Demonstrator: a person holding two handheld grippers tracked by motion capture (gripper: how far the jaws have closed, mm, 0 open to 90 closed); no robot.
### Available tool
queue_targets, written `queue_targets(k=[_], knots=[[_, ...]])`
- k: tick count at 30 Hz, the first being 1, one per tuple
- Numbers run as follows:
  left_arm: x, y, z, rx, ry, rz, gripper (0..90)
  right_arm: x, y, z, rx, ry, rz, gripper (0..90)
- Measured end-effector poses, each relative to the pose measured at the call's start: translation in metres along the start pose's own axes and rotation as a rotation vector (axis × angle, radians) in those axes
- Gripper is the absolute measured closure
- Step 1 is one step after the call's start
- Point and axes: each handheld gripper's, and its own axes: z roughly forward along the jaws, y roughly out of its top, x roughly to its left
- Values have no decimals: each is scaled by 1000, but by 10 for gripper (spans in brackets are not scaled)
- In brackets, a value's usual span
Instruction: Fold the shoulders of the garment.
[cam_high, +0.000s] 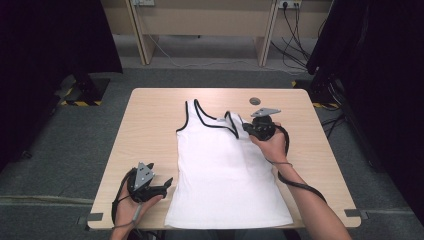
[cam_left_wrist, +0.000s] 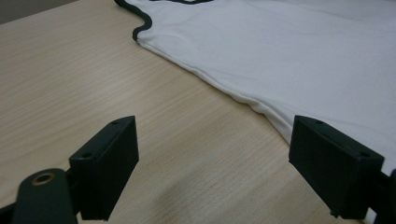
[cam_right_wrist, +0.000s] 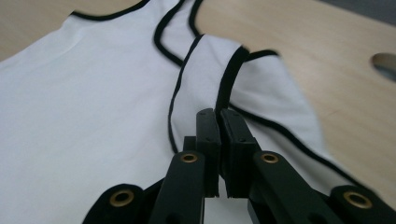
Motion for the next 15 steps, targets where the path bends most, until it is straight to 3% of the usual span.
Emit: queue_targets(k=[1,4,5,7,8,15], knots=[[0,0,0,-2,0,-1,151,0,0,0,0,0,0,689],[0,0,0,-4,0,-3,151,-5,7,-4,-35,-2,23,661],[0,0,0,-4,0,-3,151,-12,19,-6,-57,-15,26,661],[0,0,0,4,0,3,151,-12,19,-6,-57,-15,26,629],[0,0,0,4,0,3,151,-21,36,1,-43,-20,19,629],[0,0,0,1,-1,3,151,-29,61,21,-22,4,13,570]])
